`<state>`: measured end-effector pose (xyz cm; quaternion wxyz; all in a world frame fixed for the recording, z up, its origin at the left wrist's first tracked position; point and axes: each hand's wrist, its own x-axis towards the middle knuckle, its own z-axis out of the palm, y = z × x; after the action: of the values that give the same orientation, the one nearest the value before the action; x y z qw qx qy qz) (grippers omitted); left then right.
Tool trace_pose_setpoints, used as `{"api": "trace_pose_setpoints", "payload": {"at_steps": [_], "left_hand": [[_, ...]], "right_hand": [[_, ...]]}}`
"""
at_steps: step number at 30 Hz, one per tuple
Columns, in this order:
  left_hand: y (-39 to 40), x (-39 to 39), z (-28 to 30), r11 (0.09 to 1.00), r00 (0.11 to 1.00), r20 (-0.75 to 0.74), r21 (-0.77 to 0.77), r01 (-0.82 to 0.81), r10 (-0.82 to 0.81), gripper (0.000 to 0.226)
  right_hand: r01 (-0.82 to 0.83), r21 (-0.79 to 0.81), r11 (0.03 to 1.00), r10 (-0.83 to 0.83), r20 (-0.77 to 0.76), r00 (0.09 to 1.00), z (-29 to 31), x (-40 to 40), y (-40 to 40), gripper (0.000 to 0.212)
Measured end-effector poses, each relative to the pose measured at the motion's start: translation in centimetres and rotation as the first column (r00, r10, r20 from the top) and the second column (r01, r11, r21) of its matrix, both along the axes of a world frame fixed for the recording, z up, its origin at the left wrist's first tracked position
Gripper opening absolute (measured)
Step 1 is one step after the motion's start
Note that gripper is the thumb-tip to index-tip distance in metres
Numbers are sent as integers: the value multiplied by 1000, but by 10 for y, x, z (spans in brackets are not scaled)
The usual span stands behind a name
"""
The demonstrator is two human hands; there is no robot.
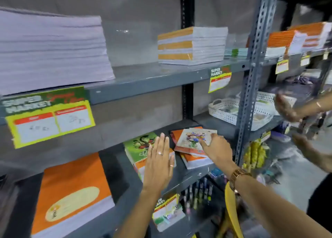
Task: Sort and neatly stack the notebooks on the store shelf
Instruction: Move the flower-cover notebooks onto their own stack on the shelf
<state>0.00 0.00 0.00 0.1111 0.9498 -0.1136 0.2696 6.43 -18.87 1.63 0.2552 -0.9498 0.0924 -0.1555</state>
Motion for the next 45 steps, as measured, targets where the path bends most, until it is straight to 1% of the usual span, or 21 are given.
{"api": "trace_pose_setpoints", "payload": {"at_steps": [2, 4, 7, 10, 12, 14, 17, 19, 22, 25, 26, 27, 28, 29, 33, 35, 38, 40, 42, 43, 45], "left_hand": [[-9, 15, -21, 1000, 996, -87, -20, 24, -26, 53], [-14, 26, -41, 998, 977, -204, -34, 48, -54, 55], [-22, 43, -65, 994, 940, -322, -13, 112, -110, 57], [-27, 54, -80, 976, 861, -483, 54, 210, -159, 59], [-29, 58, -90, 969, 817, -553, 69, 238, -162, 61], [-29, 60, -101, 960, 794, -589, 104, 261, -152, 63], [-28, 62, -111, 947, 810, -569, 163, 278, -140, 67], [-27, 63, -116, 947, 820, -555, 165, 274, -141, 69], [-26, 63, -118, 950, 825, -545, 156, 272, -147, 69], [-25, 62, -118, 949, 825, -547, 160, 270, -143, 68], [-24, 61, -118, 949, 821, -554, 161, 270, -139, 68], [-23, 59, -118, 951, 820, -556, 160, 266, -136, 67], [-21, 56, -118, 953, 819, -559, 158, 260, -131, 67], [-18, 54, -118, 954, 817, -563, 157, 256, -126, 66], [0, 37, -117, 956, 811, -576, 169, 242, -104, 64], [10, 28, -117, 957, 808, -581, 171, 235, -95, 64], [26, 14, -115, 963, 804, -589, 158, 217, -84, 63], [37, 5, -115, 969, 806, -588, 148, 198, -74, 63], [47, -3, -115, 972, 813, -579, 156, 178, -56, 62], [51, -7, -116, 973, 817, -575, 159, 169, -48, 62], [59, -15, -118, 977, 823, -567, 150, 149, -38, 62]], "right_hand": [[56, 55, 997, -49, -114, 992, -12, 16, -7, 59], [63, 103, 993, -42, -189, 981, -22, 25, -10, 59], [80, 176, 981, -45, -195, 980, -38, 46, -11, 54], [117, 275, 954, -63, -195, 979, -46, 59, -13, 49], [91, 340, 936, -12, -226, 974, -54, 65, -13, 44], [75, 411, 909, 31, -245, 969, -60, 70, -15, 39], [81, 523, 849, 80, -279, 957, -65, 76, -19, 37], [100, 598, 795, 99, -291, 952, -67, 78, -20, 36], [119, 657, 744, 94, -280, 955, -67, 78, -21, 33], [244, 741, 626, 25, -332, 943, -61, 83, -19, 31], [293, 785, 546, 14, -359, 933, -58, 86, -18, 32], [325, 837, 440, 20, -371, 928, -52, 87, -16, 32], [337, 881, 331, 18, -363, 932, -47, 88, -14, 32], [338, 905, 257, 1, -350, 937, -42, 88, -13, 32], [286, 952, 110, -37, -284, 958, -21, 81, 0, 35], [243, 963, 118, -41, -240, 970, -12, 76, 6, 29], [117, 965, 233, 106, -145, 984, 2, 65, 19, 14], [97, 954, 283, 138, -140, 981, 7, 62, 31, 14], [121, 956, 266, 143, -163, 976, 7, 63, 46, 15], [126, 951, 283, 157, -176, 972, 7, 63, 55, 14], [120, 925, 360, 220, -209, 953, 3, 62, 73, 9]]}}
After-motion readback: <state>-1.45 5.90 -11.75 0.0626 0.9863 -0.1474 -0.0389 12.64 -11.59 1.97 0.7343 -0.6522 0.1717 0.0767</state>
